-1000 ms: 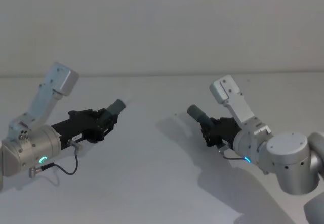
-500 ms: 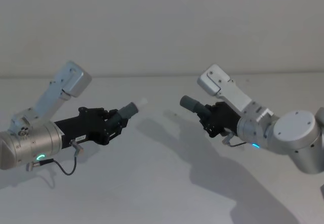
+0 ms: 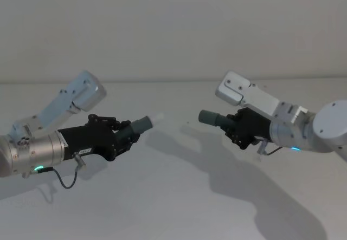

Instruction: Use both hands to pick up one end of the pipe from the table, align the ends, and insert them.

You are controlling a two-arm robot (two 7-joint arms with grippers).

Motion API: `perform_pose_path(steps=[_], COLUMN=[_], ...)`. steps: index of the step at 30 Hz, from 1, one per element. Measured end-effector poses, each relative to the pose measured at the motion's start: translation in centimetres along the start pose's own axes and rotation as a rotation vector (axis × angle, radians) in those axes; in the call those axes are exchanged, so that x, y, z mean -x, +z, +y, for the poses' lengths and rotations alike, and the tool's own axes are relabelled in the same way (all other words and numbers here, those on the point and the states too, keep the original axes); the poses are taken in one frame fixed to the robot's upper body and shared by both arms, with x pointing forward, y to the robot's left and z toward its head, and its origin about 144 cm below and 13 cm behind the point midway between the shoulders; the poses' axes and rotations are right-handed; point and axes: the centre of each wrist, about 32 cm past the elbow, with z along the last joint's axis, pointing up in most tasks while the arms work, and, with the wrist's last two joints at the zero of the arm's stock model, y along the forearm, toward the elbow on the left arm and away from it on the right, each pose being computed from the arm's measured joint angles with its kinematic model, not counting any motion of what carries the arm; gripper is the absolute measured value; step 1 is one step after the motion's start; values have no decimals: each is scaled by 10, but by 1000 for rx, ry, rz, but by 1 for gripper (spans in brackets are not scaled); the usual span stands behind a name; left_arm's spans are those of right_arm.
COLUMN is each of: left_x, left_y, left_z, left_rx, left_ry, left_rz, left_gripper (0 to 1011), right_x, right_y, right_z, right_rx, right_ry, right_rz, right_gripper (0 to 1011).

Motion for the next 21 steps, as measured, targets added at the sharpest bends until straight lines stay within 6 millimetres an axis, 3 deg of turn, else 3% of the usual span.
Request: perform_pose_path(steps=[21], left_x=[-1], left_y=[5], left_z=[-2], left_rx=[27], left_ry=[-33], left_rz=[-168], left_gripper=[320], right_x=[-15], right_y=[-2], right_z=[-18], right_rx=[16], right_ry=[51], right_rz=[-93], right_gripper=[223])
